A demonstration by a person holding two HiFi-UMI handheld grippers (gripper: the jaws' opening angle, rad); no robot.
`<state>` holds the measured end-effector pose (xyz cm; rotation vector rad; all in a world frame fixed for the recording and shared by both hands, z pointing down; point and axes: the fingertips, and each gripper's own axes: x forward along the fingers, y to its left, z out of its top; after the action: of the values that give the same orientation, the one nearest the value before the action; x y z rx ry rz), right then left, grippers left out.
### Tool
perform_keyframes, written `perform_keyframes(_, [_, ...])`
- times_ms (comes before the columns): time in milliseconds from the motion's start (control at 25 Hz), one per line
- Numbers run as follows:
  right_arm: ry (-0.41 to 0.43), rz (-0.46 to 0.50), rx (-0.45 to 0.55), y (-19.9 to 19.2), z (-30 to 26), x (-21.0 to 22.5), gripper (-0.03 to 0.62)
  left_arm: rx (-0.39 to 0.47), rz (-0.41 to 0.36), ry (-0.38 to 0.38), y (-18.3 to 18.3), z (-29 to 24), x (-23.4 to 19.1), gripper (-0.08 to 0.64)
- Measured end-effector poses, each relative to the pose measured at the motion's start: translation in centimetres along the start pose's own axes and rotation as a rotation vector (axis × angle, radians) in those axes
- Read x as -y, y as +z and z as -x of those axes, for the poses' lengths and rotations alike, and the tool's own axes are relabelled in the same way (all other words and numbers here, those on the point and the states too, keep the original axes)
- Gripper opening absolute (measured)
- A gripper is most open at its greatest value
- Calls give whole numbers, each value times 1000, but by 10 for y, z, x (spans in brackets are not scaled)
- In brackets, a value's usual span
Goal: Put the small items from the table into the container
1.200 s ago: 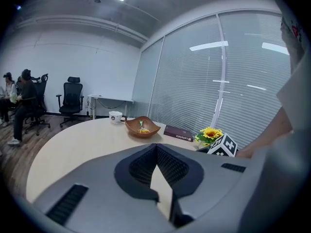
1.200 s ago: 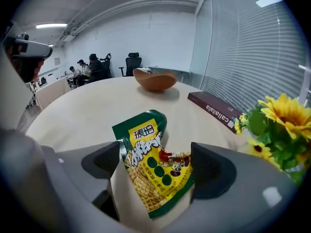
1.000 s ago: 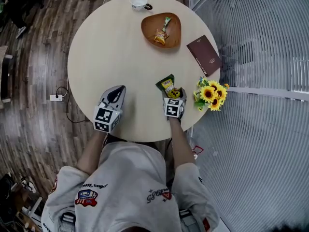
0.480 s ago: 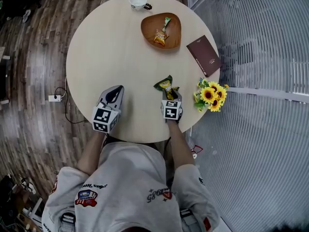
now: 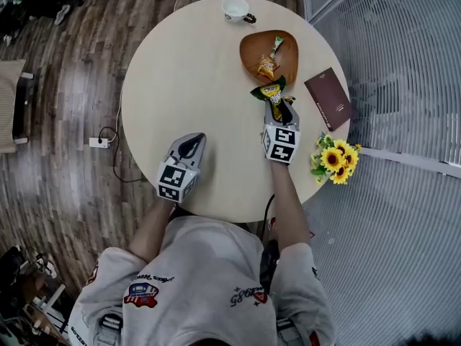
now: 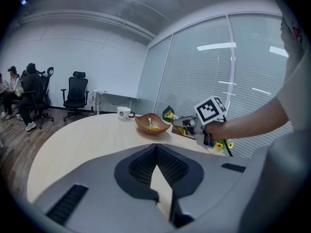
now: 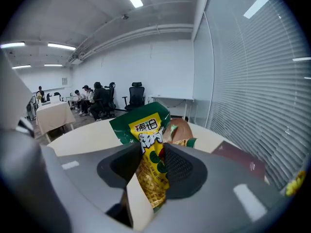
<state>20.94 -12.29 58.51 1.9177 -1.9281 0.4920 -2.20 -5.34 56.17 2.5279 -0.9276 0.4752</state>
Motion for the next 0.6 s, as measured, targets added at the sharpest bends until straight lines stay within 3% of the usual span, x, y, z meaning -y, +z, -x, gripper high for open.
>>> perform_keyframes(120, [-22,-24,43,42,-34,9,147,2,1,15,2,2,-14,5])
perform_keyframes(240, [-53,-64,22,62,-67,26,147,3,6,29,4,2,-26,5])
perform_keyframes(440, [-71,-81,-76,62,-111,41,150,-5,14,60,8,4,-43,5])
perform_keyframes(600, [-75,-94,-85,59,-123,48,163,-14,16,75,12,4,-49,5])
